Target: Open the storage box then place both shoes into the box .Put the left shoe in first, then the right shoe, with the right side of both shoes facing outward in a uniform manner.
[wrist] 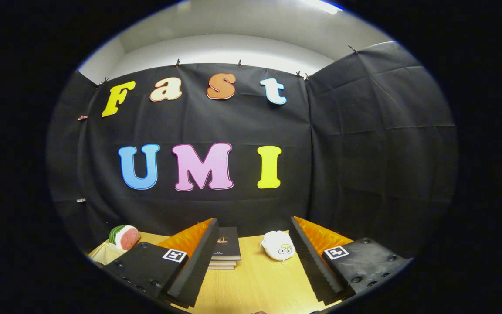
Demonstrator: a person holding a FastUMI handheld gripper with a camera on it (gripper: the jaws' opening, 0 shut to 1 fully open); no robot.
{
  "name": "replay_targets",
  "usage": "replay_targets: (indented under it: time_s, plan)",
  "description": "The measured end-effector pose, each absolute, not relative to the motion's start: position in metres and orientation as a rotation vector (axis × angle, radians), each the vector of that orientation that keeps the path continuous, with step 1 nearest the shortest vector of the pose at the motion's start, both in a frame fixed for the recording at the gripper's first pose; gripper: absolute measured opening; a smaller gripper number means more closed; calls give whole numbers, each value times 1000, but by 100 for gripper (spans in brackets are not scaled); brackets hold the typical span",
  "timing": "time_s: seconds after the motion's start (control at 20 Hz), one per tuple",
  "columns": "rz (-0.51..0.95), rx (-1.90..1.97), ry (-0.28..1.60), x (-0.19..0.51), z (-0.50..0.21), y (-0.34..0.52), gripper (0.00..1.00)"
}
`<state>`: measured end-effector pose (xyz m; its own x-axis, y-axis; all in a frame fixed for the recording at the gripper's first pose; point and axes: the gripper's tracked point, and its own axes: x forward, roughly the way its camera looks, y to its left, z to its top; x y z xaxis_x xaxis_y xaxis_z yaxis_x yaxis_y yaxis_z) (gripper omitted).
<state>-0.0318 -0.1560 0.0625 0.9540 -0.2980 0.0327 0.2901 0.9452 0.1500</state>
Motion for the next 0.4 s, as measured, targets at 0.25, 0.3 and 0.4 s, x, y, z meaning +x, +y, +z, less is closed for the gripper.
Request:
replay_targets:
  time_s: [0.25,0.3,0.4]
  plan:
    - [-308,129,-61,-35,61,-123,98]
    - [-305,130,-55,-35,59,-114,98]
    - [-307,134,-40,-33,52,-100,98]
